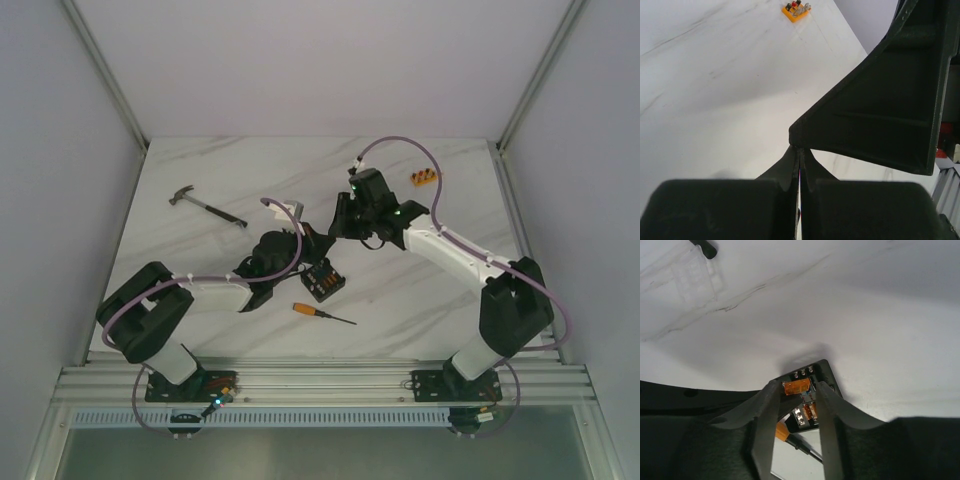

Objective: Snap on the fuse box
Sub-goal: Pick up the fuse from the center of the board.

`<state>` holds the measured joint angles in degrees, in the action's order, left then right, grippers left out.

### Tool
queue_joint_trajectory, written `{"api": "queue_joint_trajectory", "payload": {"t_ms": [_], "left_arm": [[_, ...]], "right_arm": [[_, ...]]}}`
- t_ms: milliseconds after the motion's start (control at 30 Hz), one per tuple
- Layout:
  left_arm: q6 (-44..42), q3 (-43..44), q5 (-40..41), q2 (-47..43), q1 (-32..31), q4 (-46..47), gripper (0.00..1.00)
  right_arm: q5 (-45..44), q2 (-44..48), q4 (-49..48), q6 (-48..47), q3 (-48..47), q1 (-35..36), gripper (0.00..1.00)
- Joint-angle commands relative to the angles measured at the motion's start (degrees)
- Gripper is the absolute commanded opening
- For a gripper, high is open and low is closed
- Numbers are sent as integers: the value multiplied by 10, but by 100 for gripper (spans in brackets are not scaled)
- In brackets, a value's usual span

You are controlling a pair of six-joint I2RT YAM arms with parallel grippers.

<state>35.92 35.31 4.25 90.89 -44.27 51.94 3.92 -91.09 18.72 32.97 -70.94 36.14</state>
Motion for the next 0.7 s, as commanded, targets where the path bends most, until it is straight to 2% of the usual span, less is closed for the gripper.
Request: {"api": "queue_joint_trajectory", "payload": {"t_ms": [0, 167, 333, 500, 667], "left_arm": [[-25, -4, -16, -24, -2, 24, 0], [-68, -22, -68, -64, 17, -6, 0], [-108, -37, -162, -123, 49, -47, 0], [-135, -45, -245, -173, 75, -77, 0], [-146, -52, -327, -217, 101, -99, 0]], "right_arm": [[13, 24, -16, -21, 14, 6, 44], [47, 71, -52, -106, 28, 1, 53], [129, 122, -105, -222, 61, -16, 58], [195, 168, -129, -339, 99, -17, 58], [283, 175, -87, -426, 87, -32, 55]]}}
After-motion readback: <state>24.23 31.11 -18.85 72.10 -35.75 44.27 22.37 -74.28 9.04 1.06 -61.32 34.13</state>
